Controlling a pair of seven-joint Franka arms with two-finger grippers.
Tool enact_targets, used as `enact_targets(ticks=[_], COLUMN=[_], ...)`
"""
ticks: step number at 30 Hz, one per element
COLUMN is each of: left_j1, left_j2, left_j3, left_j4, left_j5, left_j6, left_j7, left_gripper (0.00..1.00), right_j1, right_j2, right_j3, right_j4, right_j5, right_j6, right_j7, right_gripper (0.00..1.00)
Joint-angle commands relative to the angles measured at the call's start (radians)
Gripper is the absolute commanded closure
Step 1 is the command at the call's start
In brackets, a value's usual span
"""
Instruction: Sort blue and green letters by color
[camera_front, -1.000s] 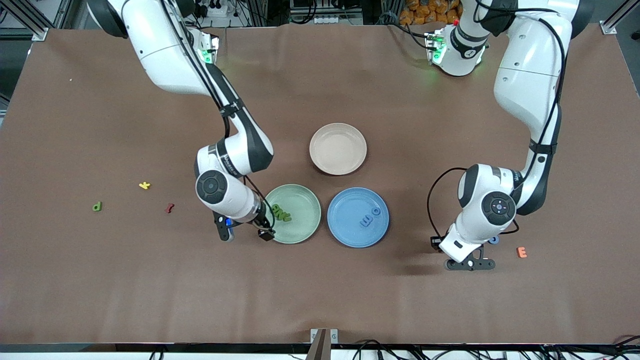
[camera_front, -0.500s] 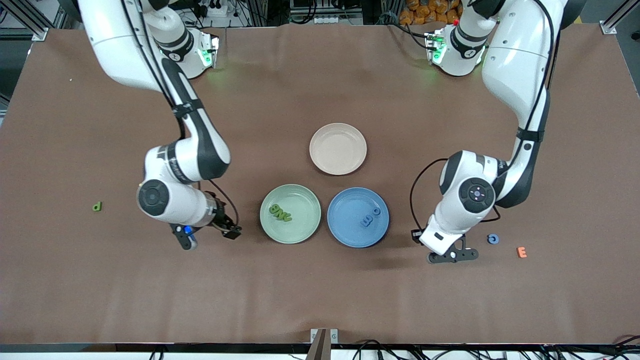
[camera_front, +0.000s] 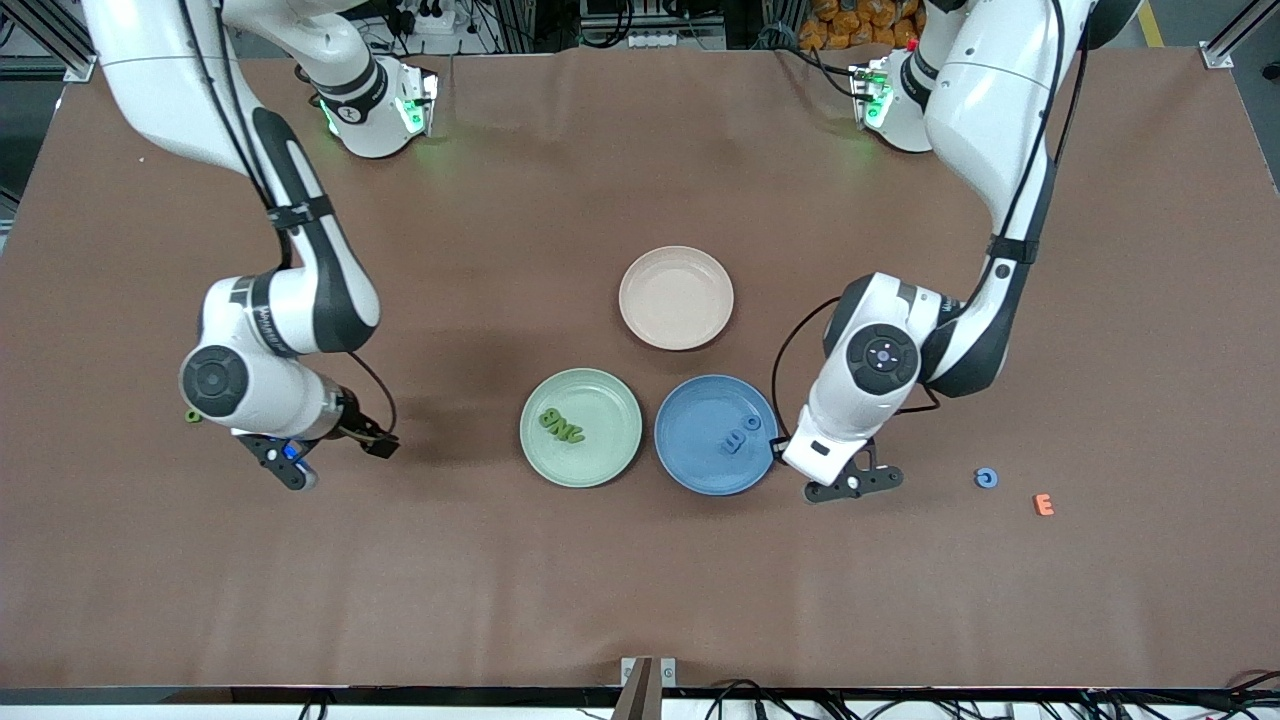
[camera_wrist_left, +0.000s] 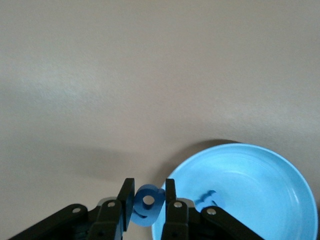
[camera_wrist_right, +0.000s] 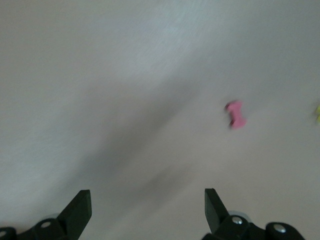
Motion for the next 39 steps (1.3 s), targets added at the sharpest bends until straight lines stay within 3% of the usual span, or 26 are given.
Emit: enact_targets(ticks=[1,5,14,20,29,30,32,34,36,39], left_j1=[-0.035,-0.051,-0.081,-0.091,-0.095,-0.094,-0.092,-0.092,-0.092,-0.091], left_j2=[-0.020,-0.018,-0.011,0.002,0.011,0.011,0.011,0.011,0.011,0.011], left_j3=[0.008,0.008,0.008,0.008,0.008,0.008,0.008,0.008,0.010,0.010], left_j4=[-0.017,-0.017,-0.017,-0.018,-0.018,-0.018,-0.017,-0.017,-0.015,-0.017], left_j5=[0.002,0.002,-0.013,-0.021,-0.023,-0.023,-0.030,-0.046,-0.052,-0.052], left_j6=[-0.013,-0.013,-0.013,-0.013,-0.012,-0.012,-0.012,-0.012,-0.012,-0.012], left_j7=[-0.071,-0.108,-0.179,-0.214,-0.225,-0.225,-0.222,-0.219,-0.217,-0.216], left_gripper=[0.89,0.89,0.89,0.89,0.89,0.86,0.64,0.55,0.39,0.28], right_j1=[-0.065,-0.093,-0.113,-0.125,-0.228,-0.239,-0.256,-0.271,-0.279,-0.291], right_j2=[-0.100,-0.121,-0.134,-0.124,-0.058,-0.051,-0.038,-0.025,-0.011,0.017], right_j3=[0.014,-0.005,-0.130,-0.191,-0.193,-0.193,-0.193,-0.191,-0.191,-0.191], right_j4=[-0.120,-0.145,-0.169,-0.221,-0.231,-0.229,-0.227,-0.223,-0.212,-0.192], right_j5=[-0.023,-0.025,-0.023,-0.023,-0.011,-0.009,-0.006,0.006,0.026,0.058], right_j6=[0.038,0.038,0.050,0.140,0.236,0.243,0.260,0.266,0.266,0.266], right_j7=[-0.177,-0.309,-0.650,-0.817,-1.050,-1.084,-1.142,-1.191,-1.230,-1.286], right_gripper=[0.00,0.00,0.00,0.00,0.00,0.00,0.00,0.00,0.00,0.00])
